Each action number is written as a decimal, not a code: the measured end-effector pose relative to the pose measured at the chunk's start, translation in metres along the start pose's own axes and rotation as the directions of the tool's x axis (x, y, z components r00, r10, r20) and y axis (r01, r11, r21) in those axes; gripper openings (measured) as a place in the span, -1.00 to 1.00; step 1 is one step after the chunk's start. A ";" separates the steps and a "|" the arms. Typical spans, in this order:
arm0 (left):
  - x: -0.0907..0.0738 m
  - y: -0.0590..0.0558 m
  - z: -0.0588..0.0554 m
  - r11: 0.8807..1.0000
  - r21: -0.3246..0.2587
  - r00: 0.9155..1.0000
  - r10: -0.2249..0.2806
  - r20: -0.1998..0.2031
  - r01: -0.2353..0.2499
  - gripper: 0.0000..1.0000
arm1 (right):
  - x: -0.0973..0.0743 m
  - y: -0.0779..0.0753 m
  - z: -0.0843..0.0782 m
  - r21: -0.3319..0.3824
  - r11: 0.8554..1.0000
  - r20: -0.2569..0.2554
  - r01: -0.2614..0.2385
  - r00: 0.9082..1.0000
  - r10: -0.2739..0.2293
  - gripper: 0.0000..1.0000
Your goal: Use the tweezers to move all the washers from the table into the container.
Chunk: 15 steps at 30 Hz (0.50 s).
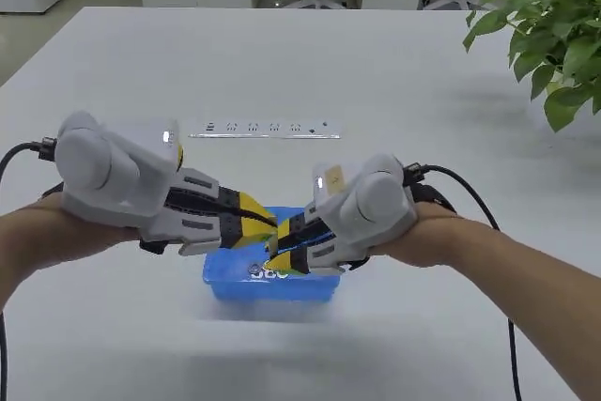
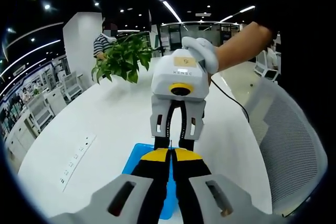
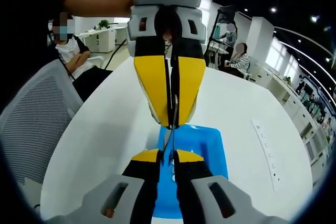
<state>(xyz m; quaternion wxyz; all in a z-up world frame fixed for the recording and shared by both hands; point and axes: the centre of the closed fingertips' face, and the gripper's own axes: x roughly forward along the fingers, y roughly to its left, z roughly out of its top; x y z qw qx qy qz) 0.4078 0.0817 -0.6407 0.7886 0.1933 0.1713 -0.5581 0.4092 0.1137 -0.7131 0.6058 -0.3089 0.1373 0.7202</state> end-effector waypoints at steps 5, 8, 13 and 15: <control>-0.003 -0.007 -0.001 1.000 0.001 1.000 -0.012 -0.010 0.012 -0.88 | -0.003 0.007 -0.002 -0.003 1.000 -0.010 -0.001 1.000 0.001 -0.77; -0.005 -0.011 -0.003 1.000 0.001 1.000 -0.018 -0.014 0.018 -0.88 | -0.003 0.013 -0.001 -0.001 1.000 -0.013 -0.003 1.000 0.003 -0.78; -0.007 -0.019 -0.006 1.000 -0.002 0.999 -0.030 -0.021 0.030 -0.88 | -0.004 0.022 -0.002 -0.004 1.000 -0.027 -0.011 1.000 0.011 -0.79; -0.008 -0.022 -0.008 0.999 -0.006 0.999 -0.035 -0.022 0.035 -0.88 | -0.004 0.024 -0.002 -0.005 1.000 -0.031 -0.012 0.999 0.012 -0.79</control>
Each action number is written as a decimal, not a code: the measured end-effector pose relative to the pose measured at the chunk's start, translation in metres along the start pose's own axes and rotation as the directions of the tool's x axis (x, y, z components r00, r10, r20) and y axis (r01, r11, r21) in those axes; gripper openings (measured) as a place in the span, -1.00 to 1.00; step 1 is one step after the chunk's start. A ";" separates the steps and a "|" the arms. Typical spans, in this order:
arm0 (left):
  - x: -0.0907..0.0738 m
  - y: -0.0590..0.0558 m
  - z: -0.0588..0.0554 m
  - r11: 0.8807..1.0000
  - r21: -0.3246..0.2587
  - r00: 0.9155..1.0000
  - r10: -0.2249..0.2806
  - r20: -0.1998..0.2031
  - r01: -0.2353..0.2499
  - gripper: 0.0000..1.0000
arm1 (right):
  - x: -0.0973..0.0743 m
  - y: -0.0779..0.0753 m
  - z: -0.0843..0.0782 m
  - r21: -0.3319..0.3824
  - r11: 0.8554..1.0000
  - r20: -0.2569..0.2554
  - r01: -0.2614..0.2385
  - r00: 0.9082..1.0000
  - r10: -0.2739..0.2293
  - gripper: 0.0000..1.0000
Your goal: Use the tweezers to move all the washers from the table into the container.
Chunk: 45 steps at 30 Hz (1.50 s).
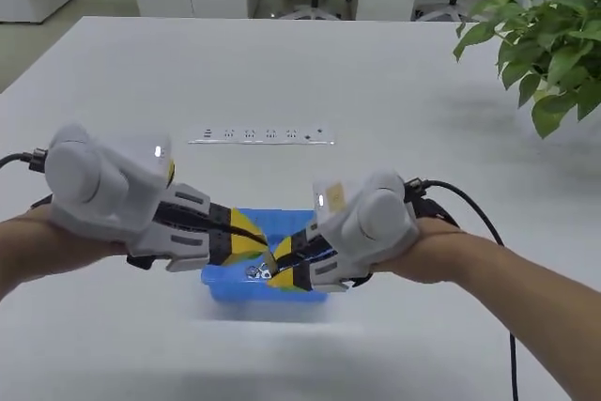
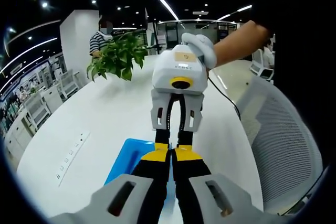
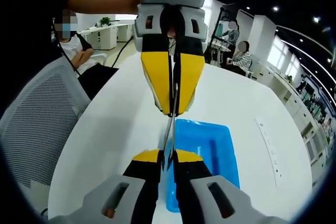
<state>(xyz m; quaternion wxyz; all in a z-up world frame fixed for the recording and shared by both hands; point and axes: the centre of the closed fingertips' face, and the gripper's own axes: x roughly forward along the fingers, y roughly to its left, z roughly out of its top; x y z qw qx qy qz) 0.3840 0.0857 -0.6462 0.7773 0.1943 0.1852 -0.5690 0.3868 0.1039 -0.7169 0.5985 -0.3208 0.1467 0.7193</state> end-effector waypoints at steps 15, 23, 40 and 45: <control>-0.004 -0.024 -0.026 0.998 -0.035 0.998 -0.046 -0.040 0.045 -0.88 | 0.008 0.028 -0.008 0.015 1.000 -0.033 -0.028 0.999 0.028 -0.84; 0.000 -0.034 -0.045 0.997 -0.047 0.994 -0.069 -0.084 0.065 -0.88 | 0.014 0.041 -0.018 0.036 0.999 -0.052 -0.035 0.998 0.037 -0.84; 0.010 -0.053 -0.101 0.992 -0.102 0.976 -0.095 -0.196 0.076 -0.88 | 0.028 0.062 -0.036 0.063 0.997 -0.092 -0.047 0.994 0.052 -0.83; 0.014 -0.055 -0.117 0.990 -0.119 0.969 -0.099 -0.226 0.074 -0.88 | 0.032 0.064 -0.039 0.068 0.997 -0.101 -0.047 0.993 0.054 -0.82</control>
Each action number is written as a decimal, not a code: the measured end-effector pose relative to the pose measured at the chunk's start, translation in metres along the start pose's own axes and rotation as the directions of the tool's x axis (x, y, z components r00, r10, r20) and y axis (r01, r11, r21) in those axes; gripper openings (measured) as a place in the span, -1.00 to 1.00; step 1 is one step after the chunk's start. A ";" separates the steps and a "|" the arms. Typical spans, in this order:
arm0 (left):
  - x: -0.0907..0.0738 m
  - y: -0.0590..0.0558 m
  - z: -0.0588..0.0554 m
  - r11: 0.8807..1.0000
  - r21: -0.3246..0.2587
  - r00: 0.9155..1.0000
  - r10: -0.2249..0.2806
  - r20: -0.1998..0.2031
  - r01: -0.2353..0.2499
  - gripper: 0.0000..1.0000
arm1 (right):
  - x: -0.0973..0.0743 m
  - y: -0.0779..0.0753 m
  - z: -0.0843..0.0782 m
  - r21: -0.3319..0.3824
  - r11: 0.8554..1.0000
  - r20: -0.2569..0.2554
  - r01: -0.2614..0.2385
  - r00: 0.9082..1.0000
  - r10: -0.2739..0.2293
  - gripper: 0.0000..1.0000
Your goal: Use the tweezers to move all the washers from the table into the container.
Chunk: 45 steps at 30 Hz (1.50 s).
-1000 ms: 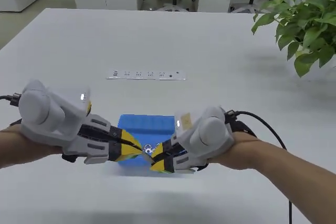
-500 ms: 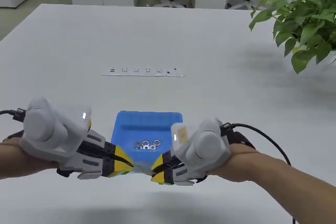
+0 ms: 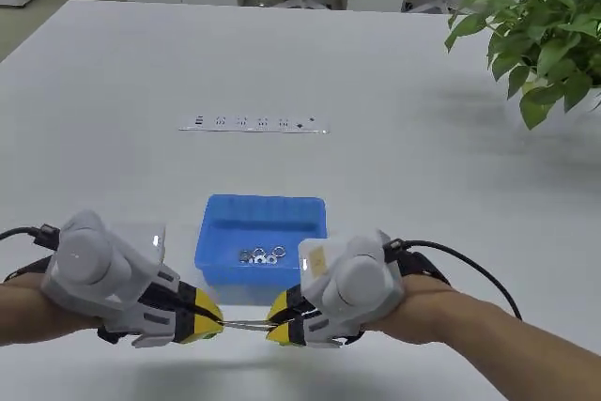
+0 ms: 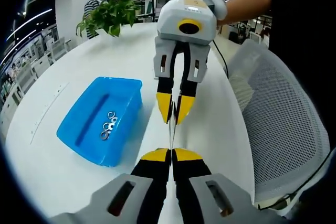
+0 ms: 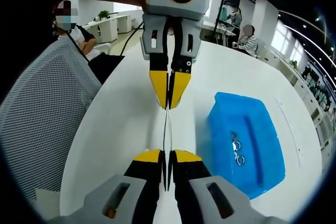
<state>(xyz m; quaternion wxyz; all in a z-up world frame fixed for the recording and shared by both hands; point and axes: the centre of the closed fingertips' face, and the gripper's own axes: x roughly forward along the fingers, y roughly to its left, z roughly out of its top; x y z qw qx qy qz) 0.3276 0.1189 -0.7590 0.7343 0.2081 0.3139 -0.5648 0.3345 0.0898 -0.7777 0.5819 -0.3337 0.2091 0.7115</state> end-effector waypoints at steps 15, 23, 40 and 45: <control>0.021 0.002 -0.023 0.998 -0.060 0.999 -0.029 -0.045 0.027 -0.87 | 0.009 0.005 -0.013 0.018 1.000 -0.033 -0.011 0.999 0.012 -0.79; 0.026 -0.001 -0.026 0.996 -0.073 0.997 -0.056 -0.056 0.052 -0.87 | 0.009 0.009 -0.018 0.039 0.999 -0.044 -0.028 0.999 0.029 -0.78; 0.031 -0.007 -0.032 0.996 -0.066 0.992 -0.068 -0.109 0.061 -0.87 | 0.013 0.017 -0.024 0.037 0.998 -0.059 -0.048 0.997 0.050 -0.76; 0.030 -0.007 -0.034 0.996 -0.065 0.991 -0.065 -0.120 0.057 -0.86 | 0.013 0.017 -0.025 0.033 0.998 -0.058 -0.046 0.997 0.048 -0.76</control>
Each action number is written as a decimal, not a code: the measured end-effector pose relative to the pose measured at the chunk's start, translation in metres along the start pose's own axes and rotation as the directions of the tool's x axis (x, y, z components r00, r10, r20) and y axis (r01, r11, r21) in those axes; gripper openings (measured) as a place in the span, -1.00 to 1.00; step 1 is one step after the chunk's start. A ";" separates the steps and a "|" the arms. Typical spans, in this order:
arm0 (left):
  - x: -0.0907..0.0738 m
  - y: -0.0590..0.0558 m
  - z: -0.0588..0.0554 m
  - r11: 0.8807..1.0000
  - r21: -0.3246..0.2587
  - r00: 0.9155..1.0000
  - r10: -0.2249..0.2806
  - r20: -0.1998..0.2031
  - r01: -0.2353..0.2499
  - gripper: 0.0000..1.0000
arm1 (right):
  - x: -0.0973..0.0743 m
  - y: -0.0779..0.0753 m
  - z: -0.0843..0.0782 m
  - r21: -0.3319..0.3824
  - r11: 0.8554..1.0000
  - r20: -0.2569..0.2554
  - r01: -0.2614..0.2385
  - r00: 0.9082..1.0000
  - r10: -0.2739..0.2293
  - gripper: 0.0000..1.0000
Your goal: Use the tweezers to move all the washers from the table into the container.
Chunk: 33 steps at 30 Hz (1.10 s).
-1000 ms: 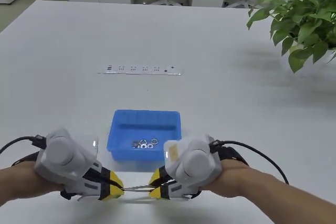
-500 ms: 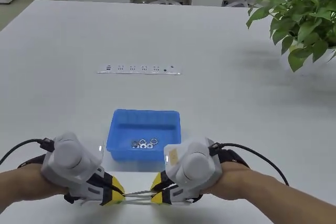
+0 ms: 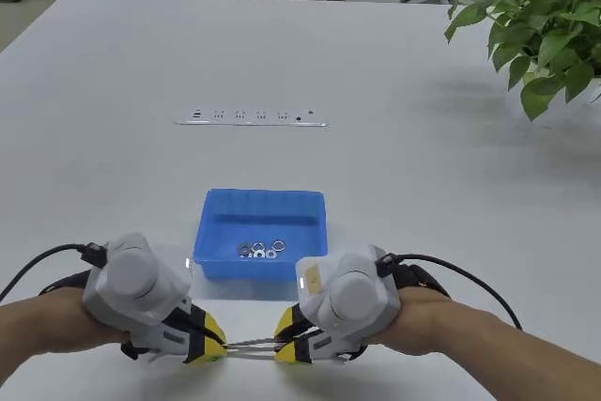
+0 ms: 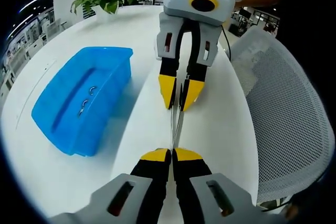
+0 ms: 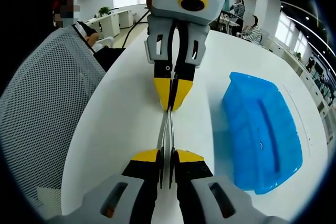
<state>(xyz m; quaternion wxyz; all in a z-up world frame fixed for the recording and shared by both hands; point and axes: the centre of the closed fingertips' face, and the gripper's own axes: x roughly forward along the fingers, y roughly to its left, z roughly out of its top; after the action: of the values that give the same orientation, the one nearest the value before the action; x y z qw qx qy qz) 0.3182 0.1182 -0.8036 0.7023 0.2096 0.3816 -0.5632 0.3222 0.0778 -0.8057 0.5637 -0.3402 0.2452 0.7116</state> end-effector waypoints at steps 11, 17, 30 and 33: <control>-0.007 0.001 -0.005 1.000 -0.014 1.000 0.023 -0.007 -0.023 -0.84 | -0.006 -0.002 0.000 0.010 1.000 0.006 0.029 1.000 -0.029 -0.64; -0.017 0.000 -0.004 0.998 -0.041 0.999 0.050 0.017 -0.050 -0.73 | -0.019 -0.009 0.004 0.034 0.996 0.031 0.077 0.996 -0.078 -0.54; -0.057 0.010 0.018 0.967 -0.182 0.951 0.215 0.221 -0.176 -0.31 | -0.065 -0.029 0.010 0.205 0.948 0.132 0.243 0.953 -0.273 -0.19; -0.067 0.012 0.022 0.955 -0.209 0.932 0.259 0.253 -0.209 -0.12 | -0.079 -0.034 0.006 0.269 0.917 0.149 0.294 0.928 -0.342 -0.06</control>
<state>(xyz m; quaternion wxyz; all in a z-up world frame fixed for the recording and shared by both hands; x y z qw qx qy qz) 0.3312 0.1477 -0.7400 0.8271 0.1089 0.3004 -0.4624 0.3649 0.0403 -0.7400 0.7305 -0.2339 0.2155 0.6044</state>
